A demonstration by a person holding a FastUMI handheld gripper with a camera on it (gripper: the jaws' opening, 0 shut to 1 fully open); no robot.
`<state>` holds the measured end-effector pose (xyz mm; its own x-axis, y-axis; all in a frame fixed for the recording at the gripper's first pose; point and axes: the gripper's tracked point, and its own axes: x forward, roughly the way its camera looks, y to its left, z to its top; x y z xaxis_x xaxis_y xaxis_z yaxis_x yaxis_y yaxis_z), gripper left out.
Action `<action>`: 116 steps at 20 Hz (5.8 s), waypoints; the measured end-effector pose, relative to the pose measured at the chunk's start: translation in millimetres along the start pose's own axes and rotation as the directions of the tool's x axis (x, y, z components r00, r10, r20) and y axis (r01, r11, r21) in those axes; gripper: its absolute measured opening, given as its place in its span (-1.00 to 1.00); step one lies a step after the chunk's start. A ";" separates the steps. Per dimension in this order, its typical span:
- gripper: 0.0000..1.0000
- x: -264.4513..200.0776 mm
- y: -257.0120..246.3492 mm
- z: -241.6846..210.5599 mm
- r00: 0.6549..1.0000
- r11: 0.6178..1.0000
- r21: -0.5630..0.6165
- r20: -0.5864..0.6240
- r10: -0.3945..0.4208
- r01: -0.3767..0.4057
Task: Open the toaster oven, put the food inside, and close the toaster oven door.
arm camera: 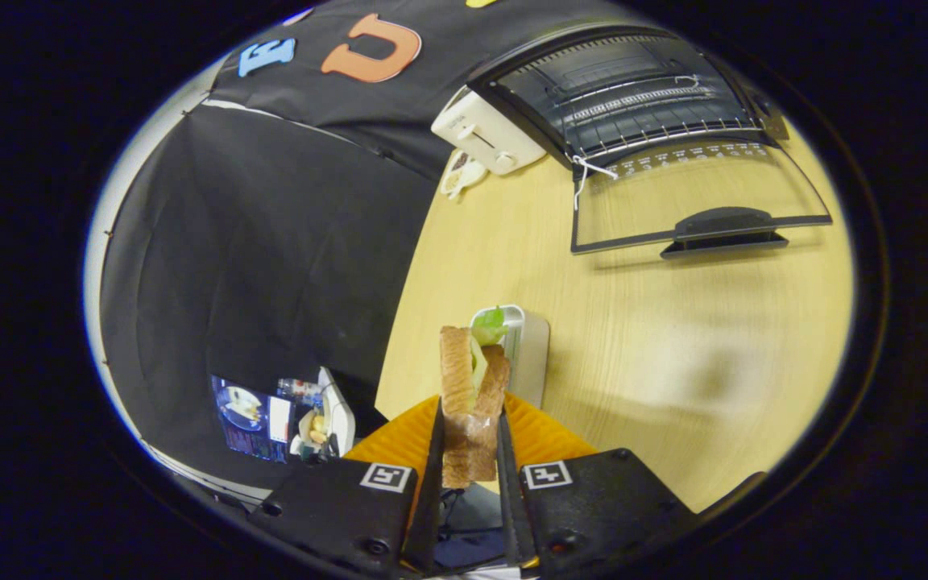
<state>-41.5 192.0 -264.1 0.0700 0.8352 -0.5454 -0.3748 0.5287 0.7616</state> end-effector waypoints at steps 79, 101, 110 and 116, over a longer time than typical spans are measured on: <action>1.00 -36.7 -167.2 136.5 0.405 0.599 0.019 0.719 -0.565 0.801; 1.00 -5.7 -186.1 71.8 0.572 0.629 -0.101 0.545 -0.613 0.771; 1.00 -3.8 -187.0 79.8 0.508 0.607 -0.013 0.561 -0.653 0.794; 1.00 -9.4 -177.9 83.1 0.486 0.617 -0.006 0.621 -0.615 0.787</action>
<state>101.4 102.6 -365.3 0.8383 0.1750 -0.5163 -0.1816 0.9826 0.0382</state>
